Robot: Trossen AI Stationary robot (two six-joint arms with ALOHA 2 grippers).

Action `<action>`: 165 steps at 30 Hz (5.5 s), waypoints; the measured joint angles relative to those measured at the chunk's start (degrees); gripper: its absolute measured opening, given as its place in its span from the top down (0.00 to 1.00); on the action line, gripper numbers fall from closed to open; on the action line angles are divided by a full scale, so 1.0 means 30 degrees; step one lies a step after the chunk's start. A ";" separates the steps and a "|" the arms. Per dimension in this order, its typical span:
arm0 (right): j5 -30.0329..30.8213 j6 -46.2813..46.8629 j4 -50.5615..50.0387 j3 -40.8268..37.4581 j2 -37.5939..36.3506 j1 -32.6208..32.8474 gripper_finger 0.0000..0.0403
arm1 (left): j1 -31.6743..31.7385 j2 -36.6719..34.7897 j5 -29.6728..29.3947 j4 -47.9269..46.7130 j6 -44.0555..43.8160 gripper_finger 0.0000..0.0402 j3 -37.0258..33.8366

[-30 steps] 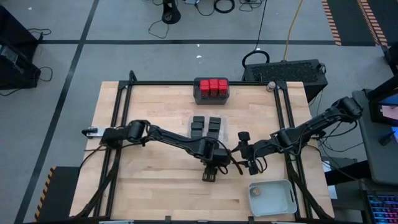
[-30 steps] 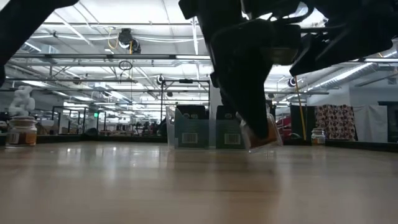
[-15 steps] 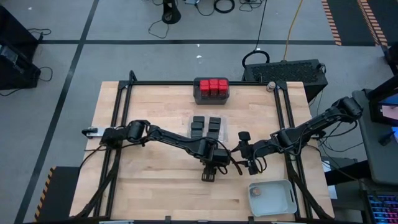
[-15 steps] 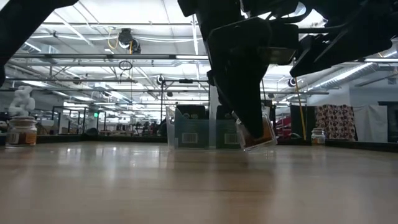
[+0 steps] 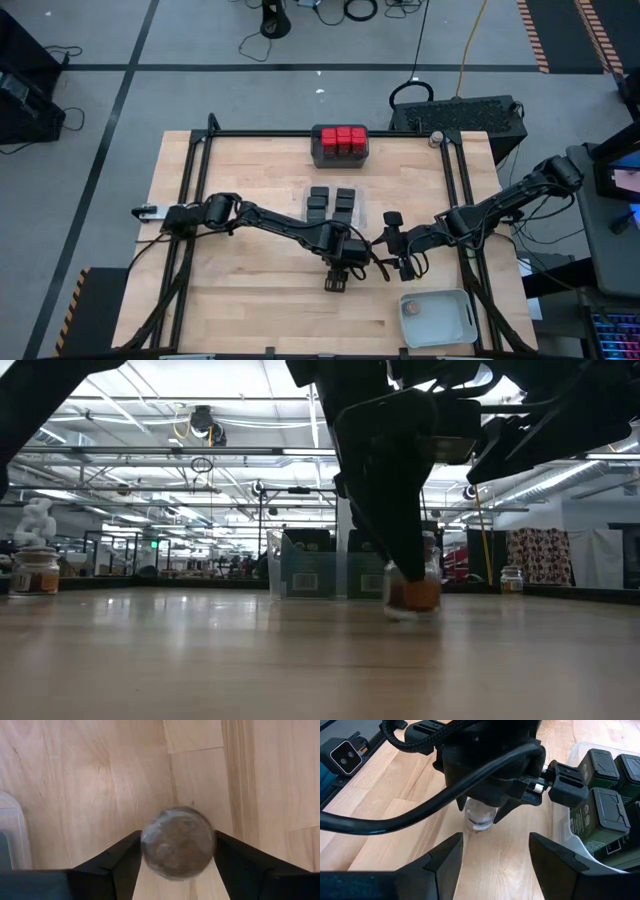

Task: Sort spices by type
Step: Put the brown seasoning into the white bin

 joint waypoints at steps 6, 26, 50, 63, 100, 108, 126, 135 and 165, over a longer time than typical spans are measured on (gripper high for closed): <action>-0.0003 0.0000 -0.0007 0.0000 0.0000 0.0000 0.48 | 0.0000 -0.0007 -0.0007 0.0000 0.0235 0.39 0.0000; 0.0000 0.1670 0.0229 0.0032 0.0007 0.0007 0.48 | -0.1296 -0.4103 -0.4064 -0.4674 0.0466 0.39 -0.0132; -0.2292 0.0051 -0.1332 0.7699 0.8338 -0.0012 0.48 | -0.6295 -1.6008 -1.3434 2.2099 -0.4508 0.39 -2.3814; -0.2478 0.1493 -0.3511 1.0251 0.9959 -0.0087 0.48 | -0.6084 -1.5905 -1.4357 2.3507 -0.4031 0.39 -2.5449; -0.1843 0.0693 -0.0907 0.7519 1.0989 -0.0982 0.48 | -0.6069 -1.5905 -1.4061 2.3926 -0.4014 0.39 -2.5420; -0.1833 0.0711 -0.0847 0.7519 1.1643 -0.1016 0.48 | -0.6069 -1.5905 -1.3956 2.3931 -0.4022 0.39 -2.5420; -0.1858 0.0982 -0.0954 0.7526 1.1883 -0.1020 0.60 | -0.6069 -1.5905 -1.3921 2.3933 -0.4014 0.39 -2.5420; -0.2911 0.1135 -0.2586 0.8336 1.1304 -0.1067 0.63 | -0.6069 -1.5905 -1.3916 2.3941 -0.4014 0.39 -2.5420; 0.1363 1.2251 -1.0943 0.9049 0.2324 0.8181 0.62 | -0.5926 -1.5905 -1.3602 2.4472 -0.3923 0.39 -2.5420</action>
